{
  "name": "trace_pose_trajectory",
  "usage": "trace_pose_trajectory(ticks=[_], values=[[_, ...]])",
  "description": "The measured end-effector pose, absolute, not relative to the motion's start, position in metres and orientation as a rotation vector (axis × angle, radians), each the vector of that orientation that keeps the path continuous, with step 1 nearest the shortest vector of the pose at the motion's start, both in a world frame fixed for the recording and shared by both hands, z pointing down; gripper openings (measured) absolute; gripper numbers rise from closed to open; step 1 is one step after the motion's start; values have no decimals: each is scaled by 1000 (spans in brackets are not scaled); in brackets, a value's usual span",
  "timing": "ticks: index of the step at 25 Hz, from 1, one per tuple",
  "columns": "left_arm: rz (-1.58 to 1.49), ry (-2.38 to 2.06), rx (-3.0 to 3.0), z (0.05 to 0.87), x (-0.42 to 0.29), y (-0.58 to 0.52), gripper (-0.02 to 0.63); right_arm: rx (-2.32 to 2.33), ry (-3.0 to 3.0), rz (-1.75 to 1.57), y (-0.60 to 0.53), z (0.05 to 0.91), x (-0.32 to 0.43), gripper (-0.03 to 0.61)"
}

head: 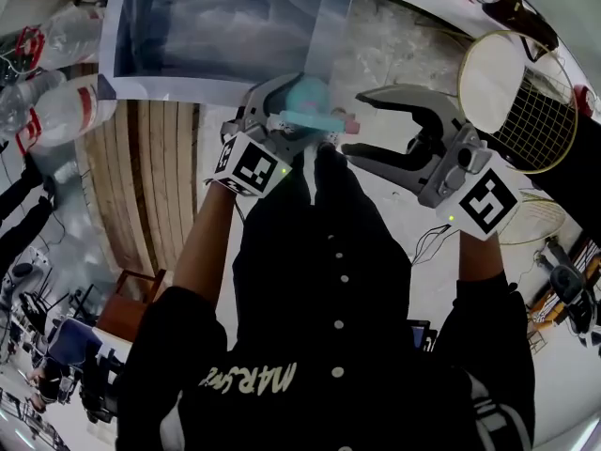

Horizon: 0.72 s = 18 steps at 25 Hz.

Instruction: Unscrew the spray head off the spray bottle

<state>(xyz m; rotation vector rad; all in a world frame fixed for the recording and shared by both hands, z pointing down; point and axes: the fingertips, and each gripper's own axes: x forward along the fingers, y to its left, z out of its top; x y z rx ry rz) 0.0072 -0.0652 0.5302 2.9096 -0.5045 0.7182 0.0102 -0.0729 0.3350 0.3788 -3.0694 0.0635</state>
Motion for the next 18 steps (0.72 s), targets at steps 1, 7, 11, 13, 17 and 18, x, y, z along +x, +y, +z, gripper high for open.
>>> trace_pose_trajectory(ticks=[1, 7, 11, 13, 17, 18], values=[[722, -503, 2911, 530, 7, -65, 405, 353, -3046, 49, -71, 341, 3, 233], [734, -489, 2915, 530, 8, -66, 405, 231, -2945, 59, -64, 380, -29, 244], [735, -469, 2919, 530, 8, -66, 405, 176, -2914, 16, -65, 391, -35, 153], [742, -458, 2925, 531, 9, -65, 405, 136, -2922, 6, -63, 392, -36, 100], [755, -438, 2940, 529, 11, -63, 405, 31, -2948, 26, -59, 391, -33, 98], [754, -435, 2941, 529, 11, -63, 405, -8, -2953, 22, -58, 391, -32, 98]])
